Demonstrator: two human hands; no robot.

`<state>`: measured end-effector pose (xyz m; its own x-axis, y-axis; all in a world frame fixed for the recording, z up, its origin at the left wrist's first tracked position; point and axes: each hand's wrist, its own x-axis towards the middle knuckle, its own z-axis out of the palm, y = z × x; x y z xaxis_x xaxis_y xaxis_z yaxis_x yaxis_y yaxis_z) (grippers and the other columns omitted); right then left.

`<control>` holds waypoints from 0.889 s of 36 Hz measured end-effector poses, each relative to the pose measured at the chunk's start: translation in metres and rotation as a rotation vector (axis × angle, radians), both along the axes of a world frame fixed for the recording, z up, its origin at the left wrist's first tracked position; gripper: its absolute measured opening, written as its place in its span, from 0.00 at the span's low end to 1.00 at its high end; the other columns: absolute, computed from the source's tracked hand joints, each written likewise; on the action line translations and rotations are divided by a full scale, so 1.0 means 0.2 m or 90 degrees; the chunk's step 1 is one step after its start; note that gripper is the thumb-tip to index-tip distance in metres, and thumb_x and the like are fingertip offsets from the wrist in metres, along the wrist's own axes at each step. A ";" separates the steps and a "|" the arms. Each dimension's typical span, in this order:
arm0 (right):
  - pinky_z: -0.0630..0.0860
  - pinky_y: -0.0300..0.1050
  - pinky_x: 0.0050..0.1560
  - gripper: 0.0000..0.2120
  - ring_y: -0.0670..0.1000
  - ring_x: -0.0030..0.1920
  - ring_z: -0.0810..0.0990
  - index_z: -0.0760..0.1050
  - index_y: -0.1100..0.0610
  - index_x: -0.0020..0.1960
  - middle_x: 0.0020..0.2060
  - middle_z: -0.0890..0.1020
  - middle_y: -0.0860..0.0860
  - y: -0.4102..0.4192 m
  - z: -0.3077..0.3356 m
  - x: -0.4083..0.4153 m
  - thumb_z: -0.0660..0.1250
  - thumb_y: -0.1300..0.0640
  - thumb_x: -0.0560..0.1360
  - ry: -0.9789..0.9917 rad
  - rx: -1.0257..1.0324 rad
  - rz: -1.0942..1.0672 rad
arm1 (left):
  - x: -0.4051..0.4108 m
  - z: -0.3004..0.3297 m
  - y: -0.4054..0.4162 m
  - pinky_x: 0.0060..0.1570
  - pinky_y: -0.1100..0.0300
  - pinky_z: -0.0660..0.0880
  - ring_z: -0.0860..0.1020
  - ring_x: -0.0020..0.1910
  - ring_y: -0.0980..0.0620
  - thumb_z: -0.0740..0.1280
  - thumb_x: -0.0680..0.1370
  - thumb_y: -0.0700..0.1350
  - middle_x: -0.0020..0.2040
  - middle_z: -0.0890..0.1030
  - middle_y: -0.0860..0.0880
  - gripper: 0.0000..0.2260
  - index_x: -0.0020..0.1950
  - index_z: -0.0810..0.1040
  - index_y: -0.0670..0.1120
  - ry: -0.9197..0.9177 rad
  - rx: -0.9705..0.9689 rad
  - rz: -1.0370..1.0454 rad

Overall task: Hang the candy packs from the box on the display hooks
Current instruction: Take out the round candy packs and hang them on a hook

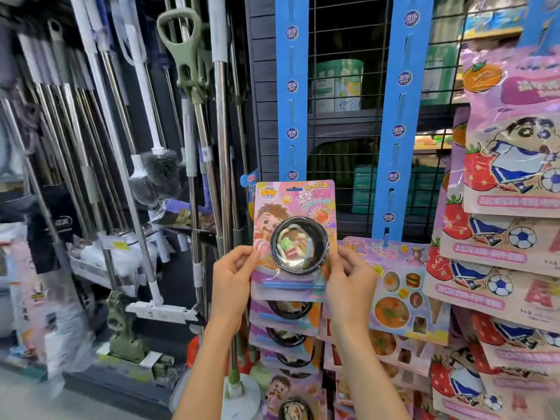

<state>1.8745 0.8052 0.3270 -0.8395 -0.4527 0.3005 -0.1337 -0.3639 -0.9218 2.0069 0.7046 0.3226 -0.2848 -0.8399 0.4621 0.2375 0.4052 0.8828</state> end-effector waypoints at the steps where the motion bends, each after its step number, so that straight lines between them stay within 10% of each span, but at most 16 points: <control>1: 0.76 0.31 0.48 0.10 0.37 0.47 0.81 0.81 0.57 0.58 0.47 0.84 0.44 -0.01 0.00 0.00 0.63 0.61 0.82 0.001 0.000 0.007 | 0.00 0.00 0.00 0.40 0.57 0.72 0.79 0.36 0.51 0.68 0.80 0.44 0.35 0.82 0.48 0.09 0.41 0.83 0.47 0.005 -0.001 0.001; 7: 0.72 0.23 0.35 0.20 0.29 0.38 0.79 0.74 0.39 0.41 0.37 0.80 0.35 -0.02 0.02 -0.01 0.62 0.64 0.81 0.028 0.011 0.013 | -0.01 0.02 -0.01 0.38 0.64 0.74 0.80 0.34 0.57 0.67 0.80 0.42 0.34 0.83 0.51 0.09 0.42 0.82 0.45 -0.005 0.013 0.009; 14: 0.72 0.26 0.38 0.13 0.29 0.38 0.79 0.80 0.48 0.47 0.37 0.80 0.34 -0.03 0.00 -0.01 0.64 0.64 0.81 0.062 0.011 -0.003 | 0.01 -0.02 -0.08 0.49 0.45 0.78 0.81 0.42 0.48 0.68 0.80 0.43 0.40 0.85 0.45 0.08 0.42 0.84 0.48 -0.069 0.026 0.041; 26: 0.79 0.33 0.41 0.05 0.39 0.40 0.83 0.84 0.55 0.49 0.39 0.84 0.42 0.00 -0.13 0.03 0.69 0.60 0.78 0.094 0.058 -0.058 | 0.02 -0.14 -0.05 0.45 0.61 0.74 0.81 0.41 0.56 0.68 0.80 0.50 0.38 0.85 0.51 0.10 0.43 0.84 0.46 -0.089 0.068 0.087; 32: 0.73 0.29 0.36 0.06 0.40 0.36 0.80 0.81 0.54 0.39 0.34 0.81 0.42 0.06 -0.17 -0.03 0.77 0.56 0.72 0.161 0.119 -0.081 | 0.01 -0.23 -0.02 0.40 0.51 0.82 0.81 0.40 0.51 0.67 0.81 0.47 0.38 0.82 0.50 0.08 0.48 0.82 0.45 -0.055 0.115 0.152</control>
<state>1.8692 0.8174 0.2934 -0.8019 -0.4164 0.4285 -0.4006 -0.1573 -0.9026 2.0096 0.7013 0.2771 -0.1010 -0.9541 0.2820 0.0747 0.2754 0.9584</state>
